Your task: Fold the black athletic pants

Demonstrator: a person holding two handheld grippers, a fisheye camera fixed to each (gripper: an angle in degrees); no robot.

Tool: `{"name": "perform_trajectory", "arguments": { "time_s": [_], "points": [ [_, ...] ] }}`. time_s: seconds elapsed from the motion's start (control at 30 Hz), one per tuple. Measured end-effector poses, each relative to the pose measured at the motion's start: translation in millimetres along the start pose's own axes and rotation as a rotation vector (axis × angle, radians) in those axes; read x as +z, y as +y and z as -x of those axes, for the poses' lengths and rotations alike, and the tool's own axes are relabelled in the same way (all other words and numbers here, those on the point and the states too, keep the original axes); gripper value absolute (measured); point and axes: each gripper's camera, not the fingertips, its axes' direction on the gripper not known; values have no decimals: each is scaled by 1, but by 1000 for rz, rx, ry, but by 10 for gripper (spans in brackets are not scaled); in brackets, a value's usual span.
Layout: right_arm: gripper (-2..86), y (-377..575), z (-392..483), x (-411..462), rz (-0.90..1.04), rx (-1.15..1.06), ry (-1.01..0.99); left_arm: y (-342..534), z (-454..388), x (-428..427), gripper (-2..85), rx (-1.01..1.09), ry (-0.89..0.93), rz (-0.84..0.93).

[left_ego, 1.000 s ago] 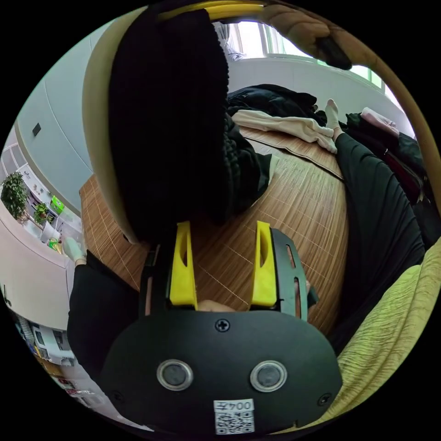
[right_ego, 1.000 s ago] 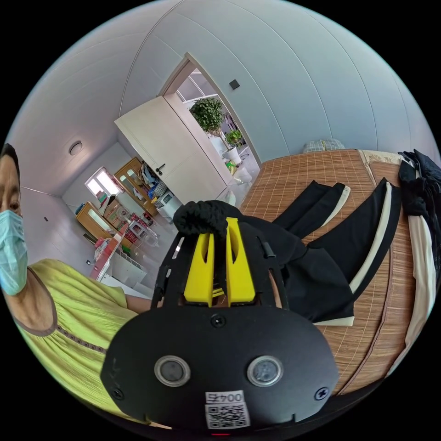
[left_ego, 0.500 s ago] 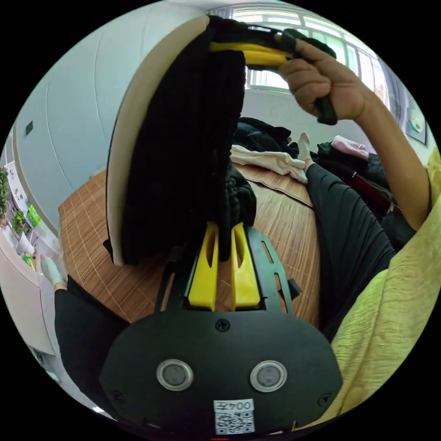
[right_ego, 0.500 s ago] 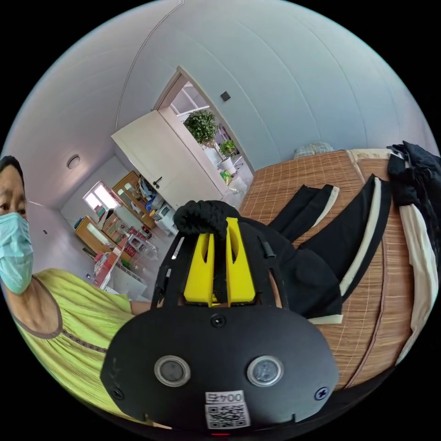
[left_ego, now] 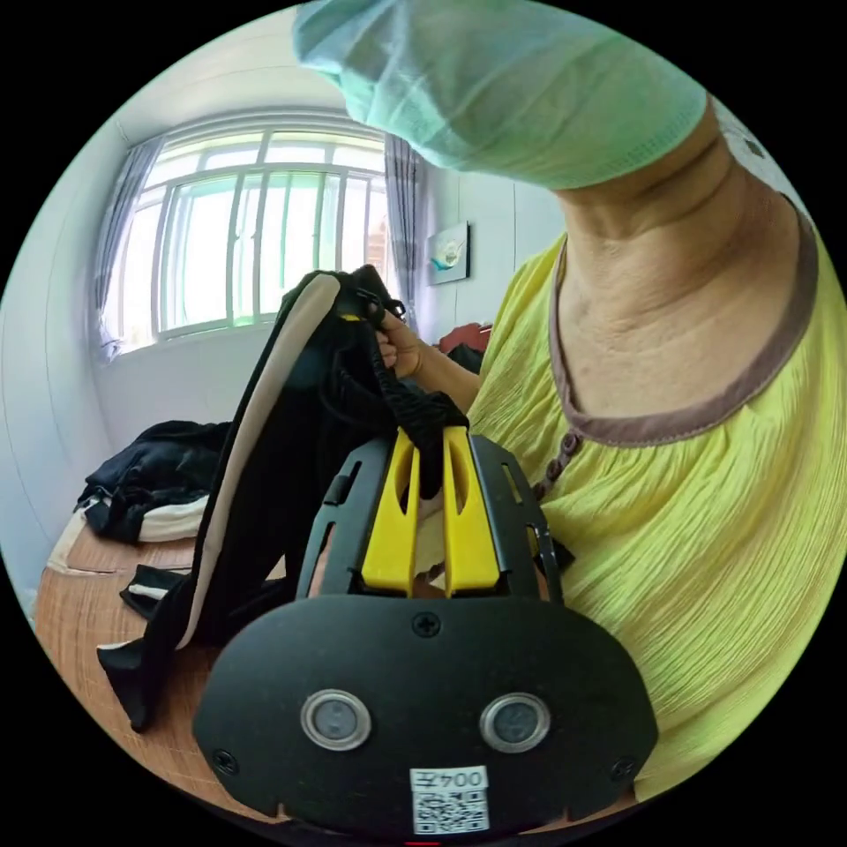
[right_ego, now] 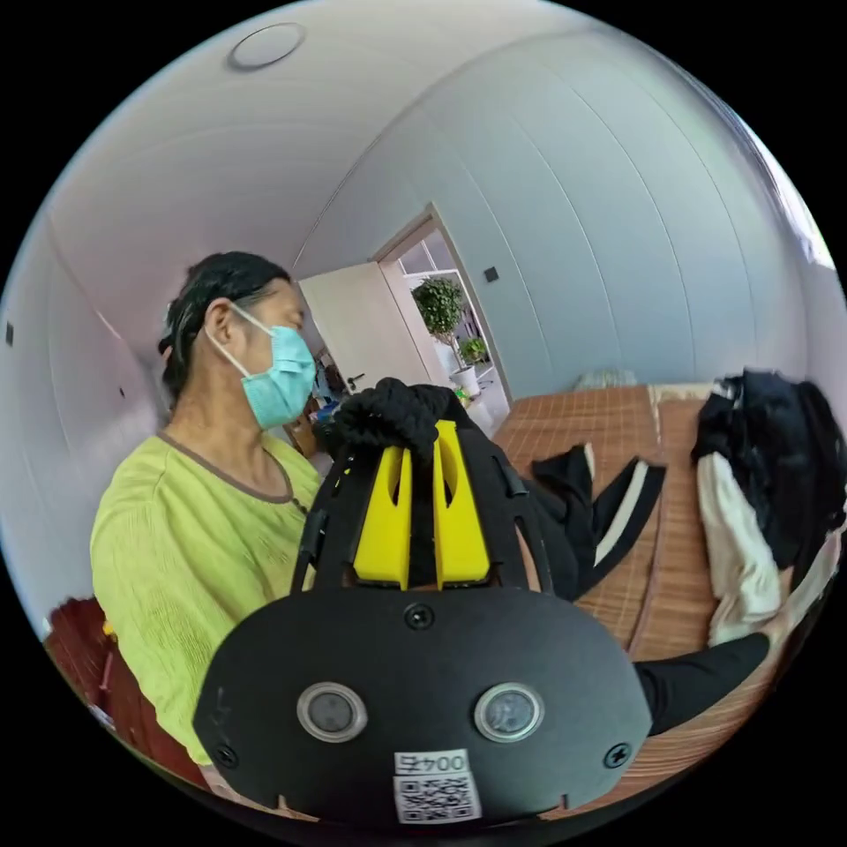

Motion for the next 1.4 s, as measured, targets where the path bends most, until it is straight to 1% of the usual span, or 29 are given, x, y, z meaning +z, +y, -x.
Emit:
{"name": "perform_trajectory", "arguments": {
  "time_s": [0.03, 0.1, 0.2, 0.23, 0.27, 0.3, 0.33, 0.37, 0.4, 0.43, 0.47, 0.5, 0.53, 0.57, 0.6, 0.67, 0.77, 0.83, 0.9, 0.97, 1.0, 1.03, 1.13, 1.17, 1.2, 1.27, 1.33, 1.37, 1.4],
  "points": [
    [45, -9, 14, -1, 6, -46, 45, 4, 8, 1, 43, -25, 8, -1],
    [45, -24, 14, 15, 31, -59, 92, 33, 54, -1, 40, -201, 32, -9],
    [46, -55, -46, 81, 124, 93, 104, 96, 132, -30, 36, -533, 15, -25],
    [46, -68, -85, 119, 168, 202, 96, 118, 167, -57, 35, -652, -26, -18],
    [46, -83, -123, 162, 210, 293, 92, 124, 183, -76, 34, -691, -63, -14],
    [46, -93, -139, 185, 234, 328, 97, 125, 213, -124, 31, -740, -198, -2],
    [46, -121, -161, 230, 282, 336, 100, 105, 240, -179, 28, -780, -359, 17],
    [45, -162, -173, 271, 323, 293, 113, 86, 250, -206, 26, -779, -432, 28],
    [45, -188, -176, 286, 315, 290, 116, 26, 260, -262, 23, -723, -616, 46],
    [45, -249, -176, 299, 243, 297, 90, -54, 255, -310, 19, -603, -784, 59],
    [44, -316, -163, 294, 118, 254, 76, -97, 247, -328, 17, -530, -873, 71],
    [44, -349, -150, 286, 47, 210, 89, -178, 226, -354, 14, -401, -1047, 82],
    [44, -407, -122, 262, -93, 132, 98, -246, 204, -365, 11, -292, -1162, 93],
    [44, -450, -93, 236, -216, 61, 80, -276, 194, -367, 10, -252, -1213, 102],
    [45, -467, -80, 224, -268, 36, 77, -324, 179, -364, 8, -194, -1299, 125],
    [45, -504, -46, 190, -388, -7, 89, -370, 165, -345, 6, -139, -1384, 179],
    [45, -515, -47, 167, -391, 9, 138, -388, 166, -296, 3, -112, -1408, 301],
    [45, -506, -68, 160, -357, 44, 150, -372, 178, -259, 1, -118, -1378, 366],
    [46, -490, -100, 162, -283, 98, 154, -332, 200, -199, -1, -162, -1316, 471],
    [47, -454, -156, 173, -149, 199, 159, -291, 216, -145, -2, -166, -1285, 581],
    [47, -442, -171, 176, -118, 223, 152, -261, 225, -108, -3, -169, -1255, 643],
    [47, -414, -202, 182, -61, 271, 137, -244, 230, -89, -3, -177, -1235, 669],
    [47, -328, -284, 196, 66, 436, 95, -136, 253, 34, -3, -203, -1107, 833],
    [47, -286, -316, 200, 100, 512, 79, -118, 255, 54, -3, -205, -1088, 852],
    [47, -264, -331, 201, 113, 554, 68, -79, 257, 96, -2, -204, -1050, 896],
    [48, -169, -388, 203, 151, 734, 33, -22, 256, 156, -1, -216, -1007, 938],
    [48, -98, -419, 203, 184, 858, 38, 45, 242, 233, 2, -208, -983, 1024],
    [48, -53, -433, 202, 211, 933, 45, 58, 236, 252, 4, -201, -974, 1041],
    [47, -32, -438, 201, 218, 966, 48, 82, 222, 286, 7, -180, -956, 1067]
  ]
}}
